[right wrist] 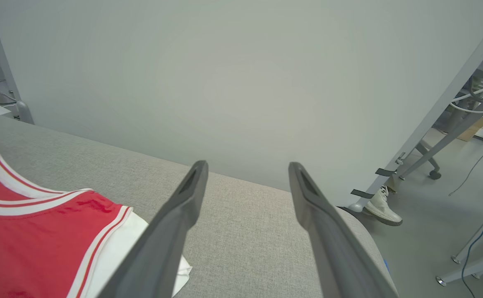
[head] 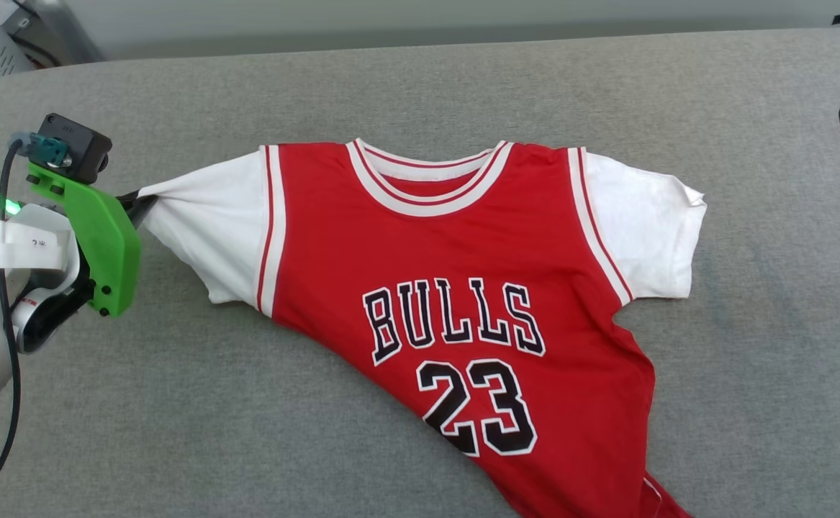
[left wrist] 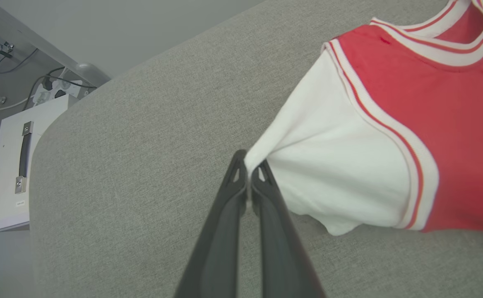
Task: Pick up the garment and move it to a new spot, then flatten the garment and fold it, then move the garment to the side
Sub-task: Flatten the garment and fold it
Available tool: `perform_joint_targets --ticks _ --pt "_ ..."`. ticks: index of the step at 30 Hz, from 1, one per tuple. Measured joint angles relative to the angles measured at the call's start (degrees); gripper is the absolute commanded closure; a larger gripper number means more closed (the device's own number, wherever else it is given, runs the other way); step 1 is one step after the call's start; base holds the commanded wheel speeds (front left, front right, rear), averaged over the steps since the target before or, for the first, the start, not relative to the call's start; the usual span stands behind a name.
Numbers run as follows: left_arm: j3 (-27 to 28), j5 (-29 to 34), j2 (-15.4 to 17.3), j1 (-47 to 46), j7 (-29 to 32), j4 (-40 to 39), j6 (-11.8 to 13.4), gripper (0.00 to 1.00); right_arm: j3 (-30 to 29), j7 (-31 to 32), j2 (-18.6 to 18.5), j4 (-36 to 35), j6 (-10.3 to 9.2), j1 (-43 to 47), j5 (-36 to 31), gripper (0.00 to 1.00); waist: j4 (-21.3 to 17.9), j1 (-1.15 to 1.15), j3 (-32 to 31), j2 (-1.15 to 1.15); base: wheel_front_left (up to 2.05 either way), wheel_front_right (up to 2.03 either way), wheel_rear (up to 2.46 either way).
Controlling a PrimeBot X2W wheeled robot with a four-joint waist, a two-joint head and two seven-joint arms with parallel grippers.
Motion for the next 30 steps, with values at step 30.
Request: perform_joint_targets --ticks 30 --pt "0.9 5.5 -2.4 -4.3 -3.6 -11.7 5.4 1.0 36.4 44.1 -11.3 23.6 0.0 -30.5 26.0 0.0 6.9 0.01 11.4 0.0 0.0 0.0 0.0"
